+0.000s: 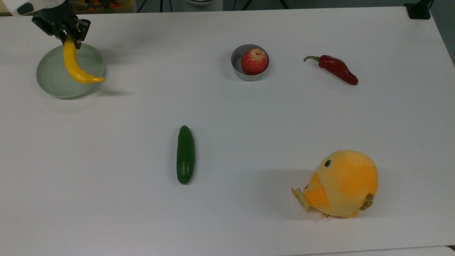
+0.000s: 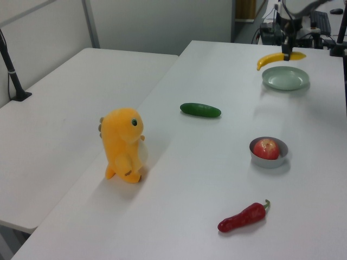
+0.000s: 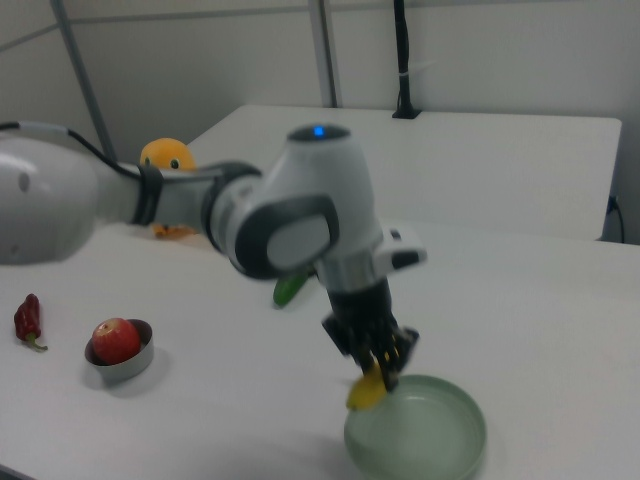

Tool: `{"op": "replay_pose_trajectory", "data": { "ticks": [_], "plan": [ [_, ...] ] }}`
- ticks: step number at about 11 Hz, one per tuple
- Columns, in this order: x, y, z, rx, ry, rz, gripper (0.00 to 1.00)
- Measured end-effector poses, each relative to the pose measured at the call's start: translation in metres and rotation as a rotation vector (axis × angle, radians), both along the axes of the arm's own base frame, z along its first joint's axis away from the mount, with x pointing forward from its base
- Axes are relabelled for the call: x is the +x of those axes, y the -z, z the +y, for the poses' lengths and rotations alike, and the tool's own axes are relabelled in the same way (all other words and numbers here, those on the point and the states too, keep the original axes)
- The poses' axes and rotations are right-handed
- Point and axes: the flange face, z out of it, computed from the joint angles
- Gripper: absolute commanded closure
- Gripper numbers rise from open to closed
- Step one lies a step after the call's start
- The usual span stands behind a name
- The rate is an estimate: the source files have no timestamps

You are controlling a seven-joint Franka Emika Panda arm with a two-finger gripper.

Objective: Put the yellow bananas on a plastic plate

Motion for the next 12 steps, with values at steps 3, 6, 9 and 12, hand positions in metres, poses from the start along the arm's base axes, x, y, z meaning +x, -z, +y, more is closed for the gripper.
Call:
{"op": "replay_pose_trajectory", "data": {
  "ticks": [3,6,9,12],
  "plan": [
    [-0.032,0.057,-0.036,-0.022,0.056,-0.045,0.96],
    [-0.033,0.080,-0.045,-0.024,0.091,-0.073,0.75],
    [-0.031,0.086,-0.045,-0.001,0.124,-0.095,0.00],
    [-0.033,0.086,-0.048,0.001,0.133,-0.096,0.00]
  ]
}}
